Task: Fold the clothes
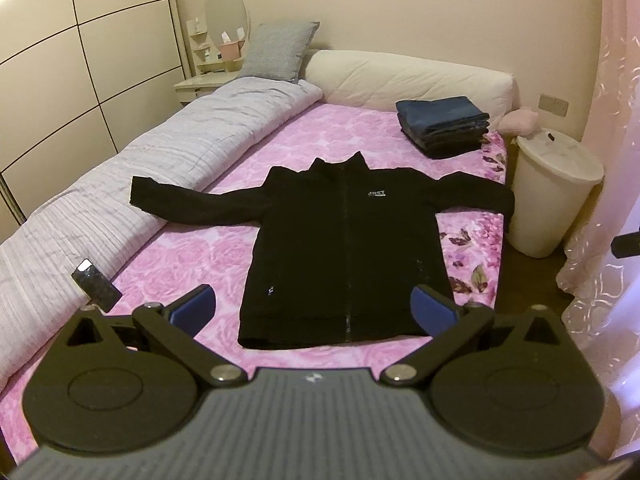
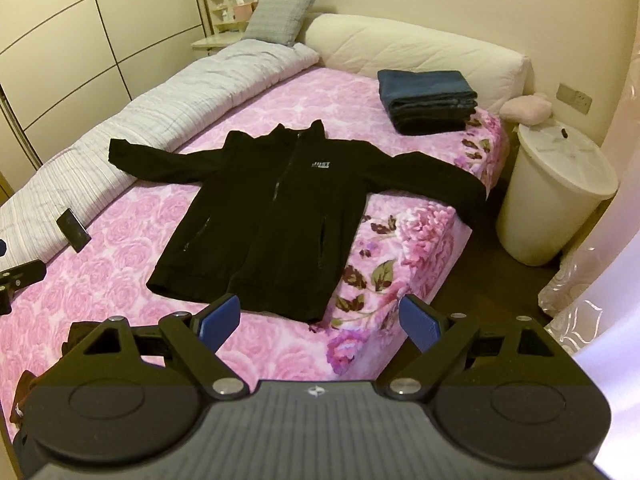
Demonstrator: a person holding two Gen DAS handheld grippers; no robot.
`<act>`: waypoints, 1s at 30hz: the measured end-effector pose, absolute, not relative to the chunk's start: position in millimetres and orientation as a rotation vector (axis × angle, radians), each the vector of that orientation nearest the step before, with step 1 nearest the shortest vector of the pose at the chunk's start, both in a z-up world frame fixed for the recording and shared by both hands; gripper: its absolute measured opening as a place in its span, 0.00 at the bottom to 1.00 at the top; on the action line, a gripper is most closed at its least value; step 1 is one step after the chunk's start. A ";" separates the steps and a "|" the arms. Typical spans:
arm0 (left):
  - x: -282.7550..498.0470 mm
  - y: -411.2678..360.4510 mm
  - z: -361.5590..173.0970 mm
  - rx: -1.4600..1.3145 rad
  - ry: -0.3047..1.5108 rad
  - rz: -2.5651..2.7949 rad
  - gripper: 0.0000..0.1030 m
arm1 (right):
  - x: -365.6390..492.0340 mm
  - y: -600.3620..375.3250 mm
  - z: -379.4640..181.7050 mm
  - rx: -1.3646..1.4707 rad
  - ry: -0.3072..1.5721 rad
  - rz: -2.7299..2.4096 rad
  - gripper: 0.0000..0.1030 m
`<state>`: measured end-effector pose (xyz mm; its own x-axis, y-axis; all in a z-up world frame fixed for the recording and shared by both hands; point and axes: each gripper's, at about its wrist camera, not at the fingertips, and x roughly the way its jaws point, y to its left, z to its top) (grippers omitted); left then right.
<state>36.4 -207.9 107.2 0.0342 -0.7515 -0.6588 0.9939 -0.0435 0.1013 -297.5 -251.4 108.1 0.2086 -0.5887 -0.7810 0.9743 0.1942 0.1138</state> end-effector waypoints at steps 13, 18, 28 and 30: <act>9.3 -270.5 77.9 0.696 0.491 -1.450 0.99 | -333.4 -317.1 78.5 0.760 0.676 -1.223 0.86; -19.5 -329.0 64.1 0.685 0.525 -1.376 0.99 | -360.4 -389.6 63.7 0.738 0.685 -1.178 0.86; -106.8 -435.2 47.8 0.698 0.570 -1.347 0.99 | -445.1 -541.3 38.6 0.667 0.784 -1.088 0.86; -123.3 -452.6 44.4 0.716 0.552 -1.393 0.99 | -460.2 -559.2 40.3 0.661 0.777 -1.109 0.86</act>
<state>-123.3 -452.6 44.4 0.1130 -0.6794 -0.7250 0.9916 0.0307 0.1257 -460.2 -559.2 40.3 0.2445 -0.5225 -0.8169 0.9462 0.3129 0.0830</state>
